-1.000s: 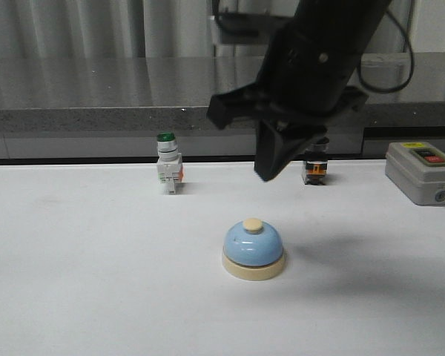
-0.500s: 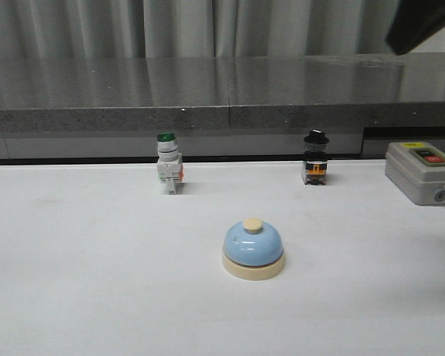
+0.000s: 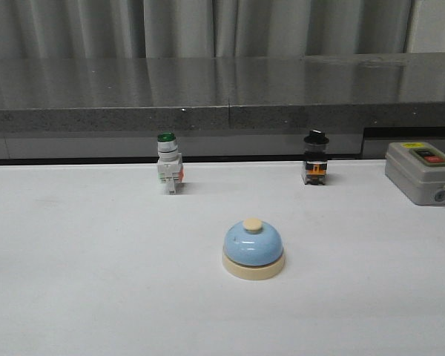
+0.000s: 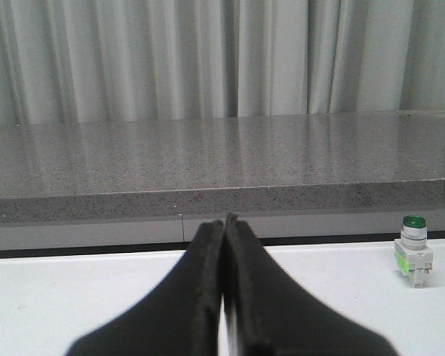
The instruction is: Place and press bell with both arms
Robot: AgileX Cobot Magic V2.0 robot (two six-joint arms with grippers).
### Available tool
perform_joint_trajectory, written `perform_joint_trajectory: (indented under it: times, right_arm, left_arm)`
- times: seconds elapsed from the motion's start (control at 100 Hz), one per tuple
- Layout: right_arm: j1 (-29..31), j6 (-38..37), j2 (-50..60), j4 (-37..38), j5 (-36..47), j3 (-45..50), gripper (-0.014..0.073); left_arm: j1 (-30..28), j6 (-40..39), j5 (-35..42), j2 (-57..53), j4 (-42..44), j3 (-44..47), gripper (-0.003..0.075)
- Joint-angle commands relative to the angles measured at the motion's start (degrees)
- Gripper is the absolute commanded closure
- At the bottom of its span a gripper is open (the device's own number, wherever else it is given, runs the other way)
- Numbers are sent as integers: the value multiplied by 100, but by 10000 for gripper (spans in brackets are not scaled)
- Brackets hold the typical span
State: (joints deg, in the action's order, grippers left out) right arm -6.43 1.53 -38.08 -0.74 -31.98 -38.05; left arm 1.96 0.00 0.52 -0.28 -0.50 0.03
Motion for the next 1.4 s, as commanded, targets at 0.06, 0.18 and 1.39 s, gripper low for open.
perform_joint_trajectory:
  times: [0.06, 0.18, 1.39]
  right_arm:
    - [35, 8, 988, 24, 568, 438, 654]
    - [35, 8, 1691, 24, 562, 751, 654]
    - [35, 20, 3304, 74, 1907, 2179, 654]
  left_arm:
    - [8, -94, 461, -172, -4, 246, 741]
    - [8, -94, 461, -172, -4, 246, 741]
    - [8, -94, 461, -172, -4, 246, 741]
